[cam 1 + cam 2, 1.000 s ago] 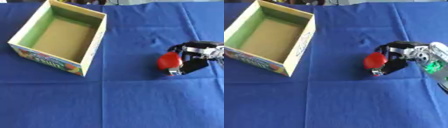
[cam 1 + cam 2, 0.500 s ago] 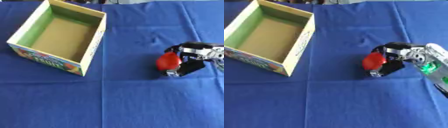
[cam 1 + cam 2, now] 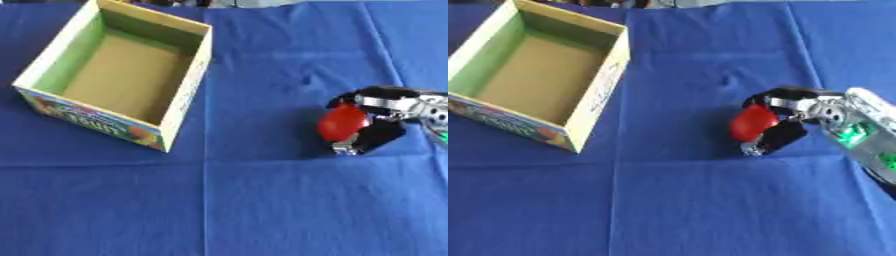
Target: Pick up objects on the table and place them in the box.
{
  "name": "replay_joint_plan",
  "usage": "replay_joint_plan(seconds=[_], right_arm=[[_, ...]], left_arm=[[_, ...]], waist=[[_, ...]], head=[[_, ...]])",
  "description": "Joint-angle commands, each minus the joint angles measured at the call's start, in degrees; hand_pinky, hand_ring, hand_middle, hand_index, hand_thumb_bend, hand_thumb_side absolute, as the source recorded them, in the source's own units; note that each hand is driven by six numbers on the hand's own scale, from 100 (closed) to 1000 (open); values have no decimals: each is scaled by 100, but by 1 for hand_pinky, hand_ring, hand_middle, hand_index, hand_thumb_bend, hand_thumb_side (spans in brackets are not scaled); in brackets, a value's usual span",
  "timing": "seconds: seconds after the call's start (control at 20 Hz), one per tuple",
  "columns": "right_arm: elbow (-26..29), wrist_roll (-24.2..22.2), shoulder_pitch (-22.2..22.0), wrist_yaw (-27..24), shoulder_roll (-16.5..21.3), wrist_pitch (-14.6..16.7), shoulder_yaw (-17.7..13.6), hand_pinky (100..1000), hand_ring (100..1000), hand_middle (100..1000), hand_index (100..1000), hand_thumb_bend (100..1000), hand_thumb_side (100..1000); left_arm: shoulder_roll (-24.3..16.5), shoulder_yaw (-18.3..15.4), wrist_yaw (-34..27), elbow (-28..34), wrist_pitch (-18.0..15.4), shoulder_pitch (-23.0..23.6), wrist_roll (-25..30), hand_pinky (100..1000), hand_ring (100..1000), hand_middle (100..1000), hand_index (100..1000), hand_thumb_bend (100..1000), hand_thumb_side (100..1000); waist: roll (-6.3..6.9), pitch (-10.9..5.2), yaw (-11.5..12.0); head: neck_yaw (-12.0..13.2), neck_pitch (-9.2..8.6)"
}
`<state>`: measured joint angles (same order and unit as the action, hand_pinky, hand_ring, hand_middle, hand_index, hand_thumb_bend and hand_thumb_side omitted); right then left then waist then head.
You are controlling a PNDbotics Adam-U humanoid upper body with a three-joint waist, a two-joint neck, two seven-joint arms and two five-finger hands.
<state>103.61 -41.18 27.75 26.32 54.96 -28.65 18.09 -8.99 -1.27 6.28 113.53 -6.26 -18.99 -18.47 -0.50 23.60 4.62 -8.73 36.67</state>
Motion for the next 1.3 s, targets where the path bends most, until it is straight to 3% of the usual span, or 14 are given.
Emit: replay_joint_plan(seconds=[0.05,0.2,0.35,0.75,1.1,1.3], right_arm=[[-45,-146,29,-98,71,-319,20,351,558,701,916,313,434],[-24,8,48,-229,67,-404,24,338,549,686,900,215,330],[5,163,44,-449,62,-488,2,346,546,681,890,128,287],[204,714,88,-1015,109,-697,-41,358,531,642,803,100,153],[446,1112,197,-1255,172,-804,-98,344,531,623,709,100,293],[622,1257,312,-1253,266,-803,-149,343,529,618,686,100,318]], left_arm=[[-27,13,-24,106,6,-65,-22,600,880,829,723,100,989],[-26,12,-26,106,11,-64,-28,600,880,829,723,100,989],[-27,13,-29,106,13,-63,-29,600,881,829,722,100,989],[-24,17,-37,106,15,-55,-31,600,881,830,721,100,988],[-25,19,-55,106,19,-43,-40,603,883,830,720,100,986],[-31,24,-53,106,24,-33,-32,603,882,830,720,100,986]], waist=[[12,-87,5],[13,-82,0],[12,-77,-9],[8,-84,-18],[2,-87,-36],[-9,-102,-36]], head=[[-11,-38],[-18,-34],[-16,-33],[-29,-39],[-34,-32],[-34,-29]])
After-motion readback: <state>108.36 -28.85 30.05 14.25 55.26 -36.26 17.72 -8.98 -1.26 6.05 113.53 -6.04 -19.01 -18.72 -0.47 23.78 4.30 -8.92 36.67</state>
